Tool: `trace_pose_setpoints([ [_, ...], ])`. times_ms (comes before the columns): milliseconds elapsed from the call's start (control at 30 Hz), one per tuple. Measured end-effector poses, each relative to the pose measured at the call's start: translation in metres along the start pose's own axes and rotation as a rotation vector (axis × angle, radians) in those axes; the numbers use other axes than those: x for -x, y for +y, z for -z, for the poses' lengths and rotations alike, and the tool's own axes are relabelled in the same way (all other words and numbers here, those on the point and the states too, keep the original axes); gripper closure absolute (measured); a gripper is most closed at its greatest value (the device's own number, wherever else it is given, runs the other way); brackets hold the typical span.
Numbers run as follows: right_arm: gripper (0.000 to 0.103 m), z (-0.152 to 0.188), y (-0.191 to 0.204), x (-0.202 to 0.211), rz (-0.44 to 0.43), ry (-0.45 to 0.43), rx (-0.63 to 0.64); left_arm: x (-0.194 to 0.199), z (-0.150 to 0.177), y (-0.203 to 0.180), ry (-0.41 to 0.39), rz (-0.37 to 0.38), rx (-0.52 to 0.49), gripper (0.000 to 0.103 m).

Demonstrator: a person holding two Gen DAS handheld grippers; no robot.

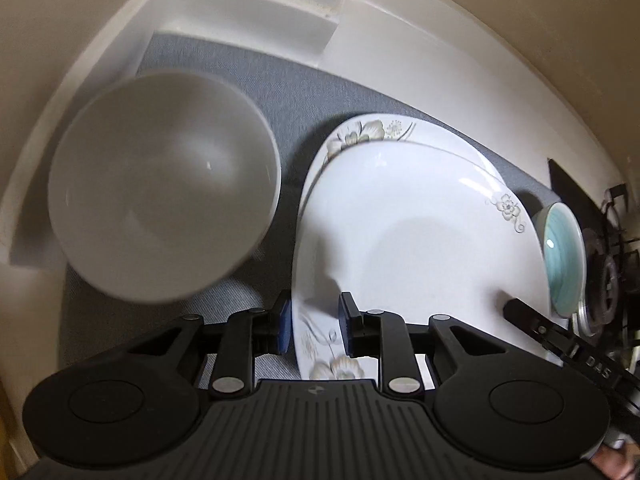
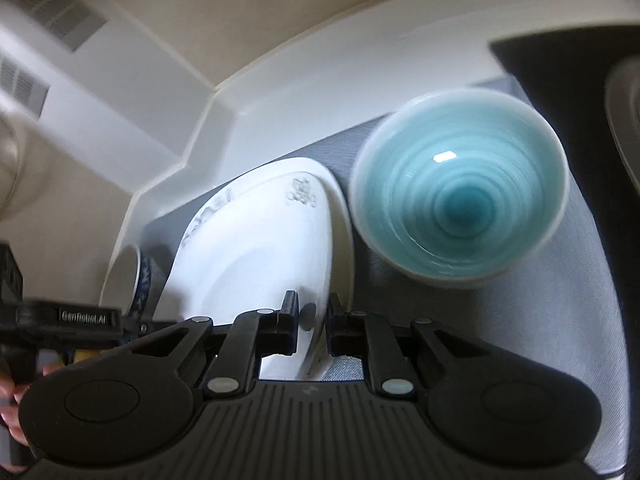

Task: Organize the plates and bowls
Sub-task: 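Lower the plate onto the other square plate and open both grippers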

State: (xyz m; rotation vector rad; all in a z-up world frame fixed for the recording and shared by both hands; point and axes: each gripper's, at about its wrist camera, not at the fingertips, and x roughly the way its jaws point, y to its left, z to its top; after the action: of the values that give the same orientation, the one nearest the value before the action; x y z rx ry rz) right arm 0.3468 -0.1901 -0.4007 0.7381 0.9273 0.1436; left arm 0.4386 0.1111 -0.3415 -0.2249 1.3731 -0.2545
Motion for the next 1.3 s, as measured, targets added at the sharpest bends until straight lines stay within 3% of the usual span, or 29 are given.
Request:
trace_pose_setpoints([
  [233,0.088,0.004,0.007,0.000,0.018,-0.014,0.044,0.017,0.026,0.018,0.026,0.105,0.061,0.077],
  [300,0.085,0.006,0.013,0.000,0.027,-0.012,0.091,0.017,0.034,0.019,0.020,0.089,0.055,0.077],
  [400,0.081,0.008,0.016,0.002,0.023,-0.004,0.123,0.022,0.041,0.020,-0.030,0.106,0.047,0.086],
  [467,0.080,0.009,0.017,0.003,0.018,0.005,0.121,0.024,0.044,0.015,-0.048,0.081,0.039,0.086],
  [600,0.069,0.012,0.024,0.004,0.025,0.010,0.161,0.026,0.043,0.013,-0.053,0.062,0.070,0.086],
  [800,0.062,0.011,0.023,0.008,0.018,0.018,0.097,0.034,0.045,0.019,-0.055,0.055,0.111,0.090],
  [933,0.048,0.011,0.032,0.013,0.020,0.080,0.107,0.038,0.043,0.019,-0.062,0.055,0.099,0.091],
  [1033,0.045,0.015,0.039,0.016,0.057,0.110,0.153,0.040,0.041,0.020,-0.059,0.064,0.108,0.092],
  [1300,0.052,0.015,0.043,0.018,0.111,0.117,0.239,0.043,0.039,0.007,-0.074,0.081,0.062,0.094],
])
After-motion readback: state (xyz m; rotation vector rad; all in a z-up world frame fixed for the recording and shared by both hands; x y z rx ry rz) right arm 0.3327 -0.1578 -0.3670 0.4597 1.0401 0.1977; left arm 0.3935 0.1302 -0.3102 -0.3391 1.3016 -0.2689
